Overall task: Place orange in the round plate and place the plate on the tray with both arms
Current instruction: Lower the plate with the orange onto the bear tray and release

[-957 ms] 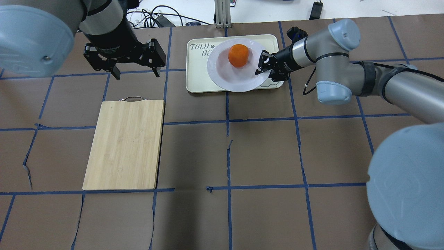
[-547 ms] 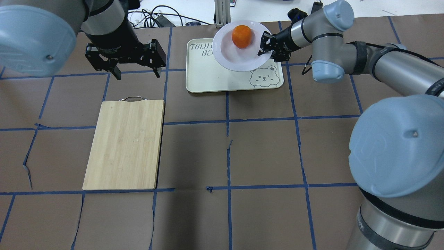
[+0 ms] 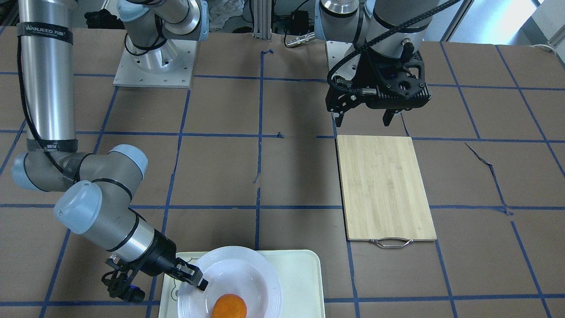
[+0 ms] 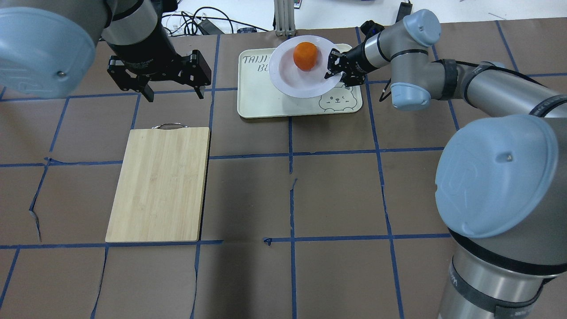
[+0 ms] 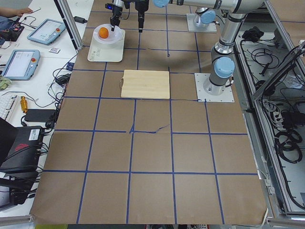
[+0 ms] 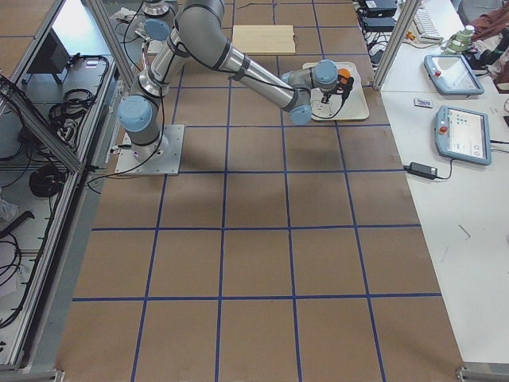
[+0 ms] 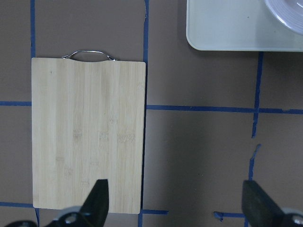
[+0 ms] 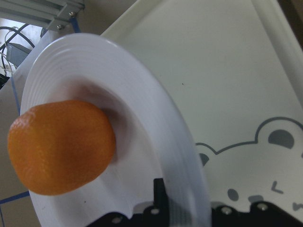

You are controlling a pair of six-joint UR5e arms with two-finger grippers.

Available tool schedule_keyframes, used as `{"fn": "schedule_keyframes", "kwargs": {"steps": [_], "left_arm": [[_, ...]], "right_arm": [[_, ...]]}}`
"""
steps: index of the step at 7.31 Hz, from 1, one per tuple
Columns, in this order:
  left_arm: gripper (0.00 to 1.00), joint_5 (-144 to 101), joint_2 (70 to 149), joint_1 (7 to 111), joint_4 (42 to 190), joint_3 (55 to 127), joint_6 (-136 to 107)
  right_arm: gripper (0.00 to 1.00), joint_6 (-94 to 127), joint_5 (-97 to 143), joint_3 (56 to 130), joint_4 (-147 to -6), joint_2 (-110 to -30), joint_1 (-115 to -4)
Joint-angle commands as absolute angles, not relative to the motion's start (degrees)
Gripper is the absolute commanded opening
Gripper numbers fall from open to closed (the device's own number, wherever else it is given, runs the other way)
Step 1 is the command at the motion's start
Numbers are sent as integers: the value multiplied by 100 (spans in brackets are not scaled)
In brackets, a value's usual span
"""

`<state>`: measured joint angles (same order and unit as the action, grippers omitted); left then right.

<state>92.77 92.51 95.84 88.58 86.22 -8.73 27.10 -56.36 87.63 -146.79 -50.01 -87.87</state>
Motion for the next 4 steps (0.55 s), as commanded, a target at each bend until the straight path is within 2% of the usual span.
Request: {"fn": "schedule_keyframes", "kwargs": {"steps": [1, 2, 3, 4], "left_arm": [[100, 9273, 9150, 9501, 8825, 8735, -844], [100, 9264, 9097, 9475, 8798, 8745, -835], [100, 9290, 9088, 9440, 8789, 8745, -835], [100, 9299, 9088, 9413, 8798, 8710, -826]], "right_arm": [[8, 2707, -5520, 8771, -14722, -4869, -8850], [12, 2707, -5424, 8771, -14713, -4843, -8851], [24, 2707, -5388, 8780, -14704, -4843, -8851], [31, 2698, -5388, 8806, -14704, -4817, -8851]]}}
